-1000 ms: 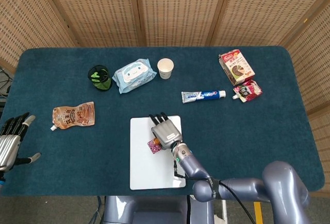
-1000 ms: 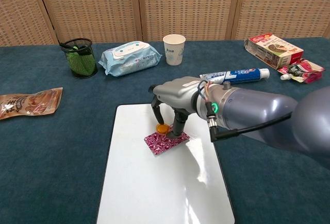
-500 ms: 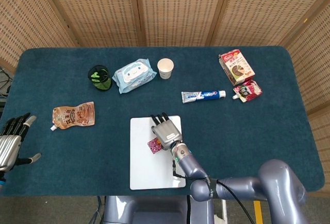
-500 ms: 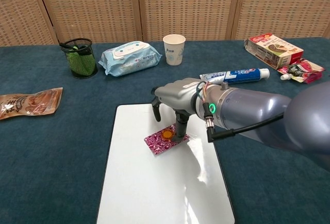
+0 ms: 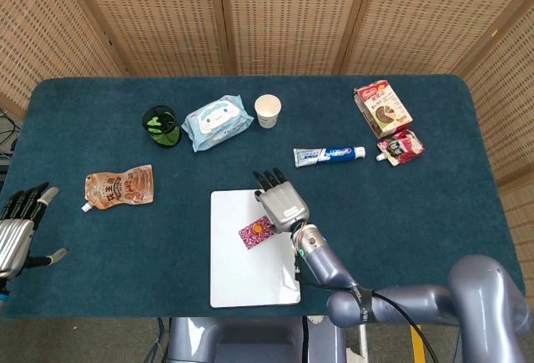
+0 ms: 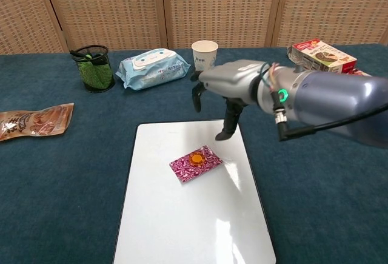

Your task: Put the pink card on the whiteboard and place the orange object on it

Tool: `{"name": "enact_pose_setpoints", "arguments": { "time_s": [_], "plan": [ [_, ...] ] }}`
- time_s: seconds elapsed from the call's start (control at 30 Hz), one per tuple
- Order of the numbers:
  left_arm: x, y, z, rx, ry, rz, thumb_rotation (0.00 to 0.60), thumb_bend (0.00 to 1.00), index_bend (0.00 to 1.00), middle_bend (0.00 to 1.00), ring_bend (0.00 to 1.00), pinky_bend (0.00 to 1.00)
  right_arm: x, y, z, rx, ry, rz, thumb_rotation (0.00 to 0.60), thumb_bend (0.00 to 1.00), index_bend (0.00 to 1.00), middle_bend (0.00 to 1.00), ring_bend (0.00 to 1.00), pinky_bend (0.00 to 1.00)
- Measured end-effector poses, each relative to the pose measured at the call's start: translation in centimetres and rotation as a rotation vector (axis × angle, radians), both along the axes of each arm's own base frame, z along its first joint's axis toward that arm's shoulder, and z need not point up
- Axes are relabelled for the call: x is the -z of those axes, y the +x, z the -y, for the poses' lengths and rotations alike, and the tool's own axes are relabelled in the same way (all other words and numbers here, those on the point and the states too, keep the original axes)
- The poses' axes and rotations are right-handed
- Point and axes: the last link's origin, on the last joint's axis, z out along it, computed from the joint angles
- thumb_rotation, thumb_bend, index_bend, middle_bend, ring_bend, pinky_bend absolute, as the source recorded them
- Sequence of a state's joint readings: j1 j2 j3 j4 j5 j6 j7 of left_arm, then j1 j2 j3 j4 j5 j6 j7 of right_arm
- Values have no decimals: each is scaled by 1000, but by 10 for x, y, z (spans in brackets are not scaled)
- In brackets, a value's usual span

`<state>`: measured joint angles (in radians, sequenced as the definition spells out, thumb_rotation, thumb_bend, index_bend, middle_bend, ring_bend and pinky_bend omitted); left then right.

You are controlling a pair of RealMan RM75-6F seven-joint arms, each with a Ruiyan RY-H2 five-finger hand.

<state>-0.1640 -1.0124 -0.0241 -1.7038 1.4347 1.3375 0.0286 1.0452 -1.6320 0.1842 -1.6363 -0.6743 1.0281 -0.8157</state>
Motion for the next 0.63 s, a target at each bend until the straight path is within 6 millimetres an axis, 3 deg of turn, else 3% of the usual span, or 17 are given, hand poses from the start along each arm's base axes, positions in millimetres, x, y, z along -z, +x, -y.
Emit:
{"name": "enact_pose_setpoints", "arguments": {
  "time_s": [0.1,0.2,0.3,0.43,0.53,0.63],
  "plan": [
    [0,2,1,16,16,-2,600,0,0,0,0,0,-27,-16,6,-30,-63,20,600,220,149,0,0,0],
    [1,3,3,32,20,-2,600,0,0,0,0,0,-61,-43,9,-59,-140,44,600,93,57,0,0,0],
    [2,4,5,44,17,-2,600,0,0,0,0,0,-97,-84,3,-58,-223,75,600,4,5,0,0,0],
    [4,7,8,67,9,-2,600,0,0,0,0,0,-144,-161,-26,55,-334,132,600,0,0,0,0,0],
    [5,9,10,85,0,-3,600,0,0,0,0,0,-172,-208,-55,132,-418,178,600,0,0,0,0,0],
    [3,9,13,95,6,-2,600,0,0,0,0,0,-195,-243,-87,178,-502,231,600,0,0,0,0,0]
  ]
}}
